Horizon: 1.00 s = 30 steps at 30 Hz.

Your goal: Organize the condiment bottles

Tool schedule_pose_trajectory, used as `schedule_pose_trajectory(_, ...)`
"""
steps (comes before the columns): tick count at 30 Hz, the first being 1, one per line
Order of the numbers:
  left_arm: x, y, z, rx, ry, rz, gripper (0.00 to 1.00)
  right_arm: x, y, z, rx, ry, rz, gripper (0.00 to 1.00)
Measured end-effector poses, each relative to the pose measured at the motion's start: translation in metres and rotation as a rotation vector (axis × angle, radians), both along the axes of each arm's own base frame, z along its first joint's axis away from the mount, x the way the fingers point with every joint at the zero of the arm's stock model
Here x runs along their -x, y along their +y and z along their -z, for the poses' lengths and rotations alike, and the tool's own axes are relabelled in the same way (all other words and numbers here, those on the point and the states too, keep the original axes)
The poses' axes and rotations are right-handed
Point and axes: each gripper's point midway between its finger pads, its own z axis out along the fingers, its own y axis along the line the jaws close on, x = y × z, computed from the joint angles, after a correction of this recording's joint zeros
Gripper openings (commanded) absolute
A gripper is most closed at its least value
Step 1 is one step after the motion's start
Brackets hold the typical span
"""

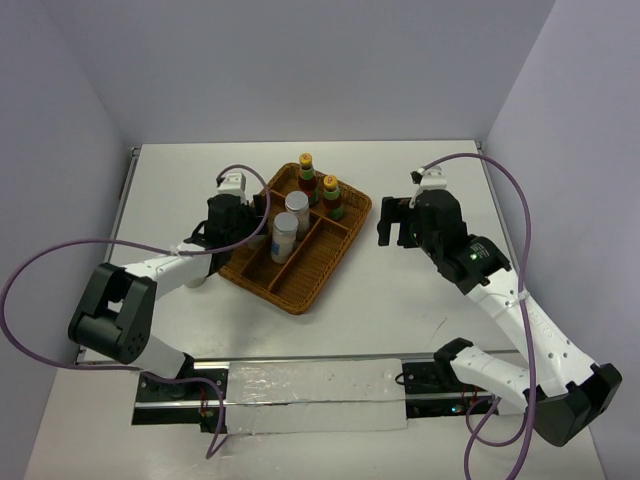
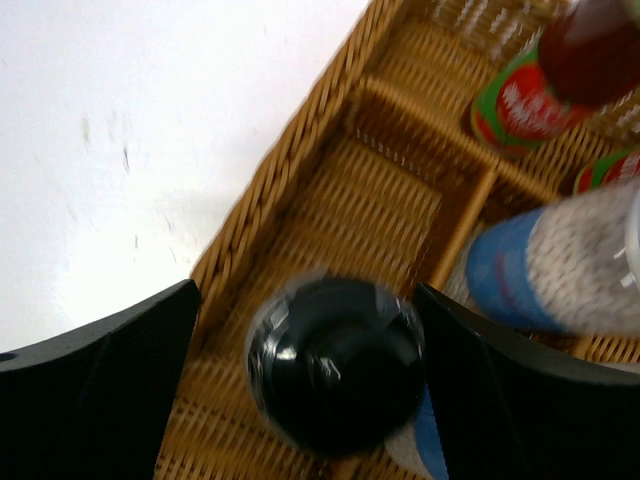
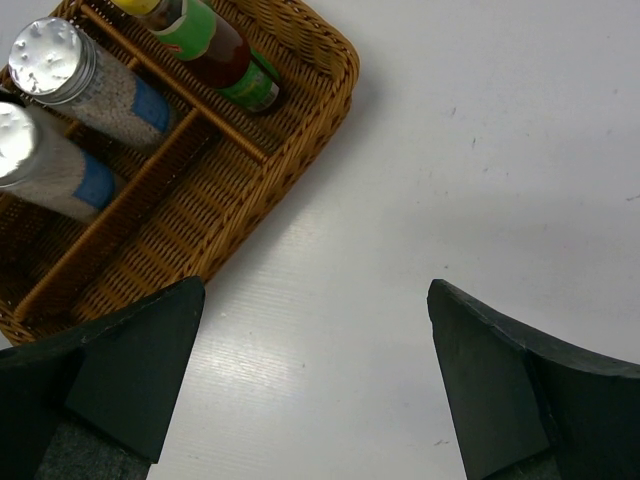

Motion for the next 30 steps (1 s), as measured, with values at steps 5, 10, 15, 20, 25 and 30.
schedule_pose_trajectory(5, -0.011, 0.002, -0.031, -0.005, -0.037, -0.037, 0.99, 0.001, 0.0, 0.001, -0.001, 0.0, -0.001, 1.0)
schedule_pose_trajectory(10, -0.006, 0.016, -0.086, 0.003, -0.114, -0.096, 0.99, 0.002, 0.0, 0.001, -0.002, 0.001, -0.004, 1.0)
schedule_pose_trajectory(15, 0.011, 0.036, -0.141, 0.027, -0.19, -0.166, 0.99, 0.002, 0.001, 0.0, -0.005, 0.001, -0.008, 1.0)
schedule_pose_trajectory(20, 0.042, 0.059, -0.16, 0.031, -0.187, -0.227, 1.0, 0.003, 0.005, 0.0, -0.014, 0.004, -0.027, 1.0)
schedule_pose_trajectory(25, 0.071, 0.087, -0.15, 0.029, -0.069, -0.379, 1.0, 0.002, 0.01, -0.002, -0.026, -0.004, -0.044, 1.0)
schedule_pose_trajectory(30, 0.103, 0.111, -0.127, 0.038, 0.064, -0.553, 1.0, 0.002, 0.014, 0.001, -0.036, -0.004, -0.061, 1.0)
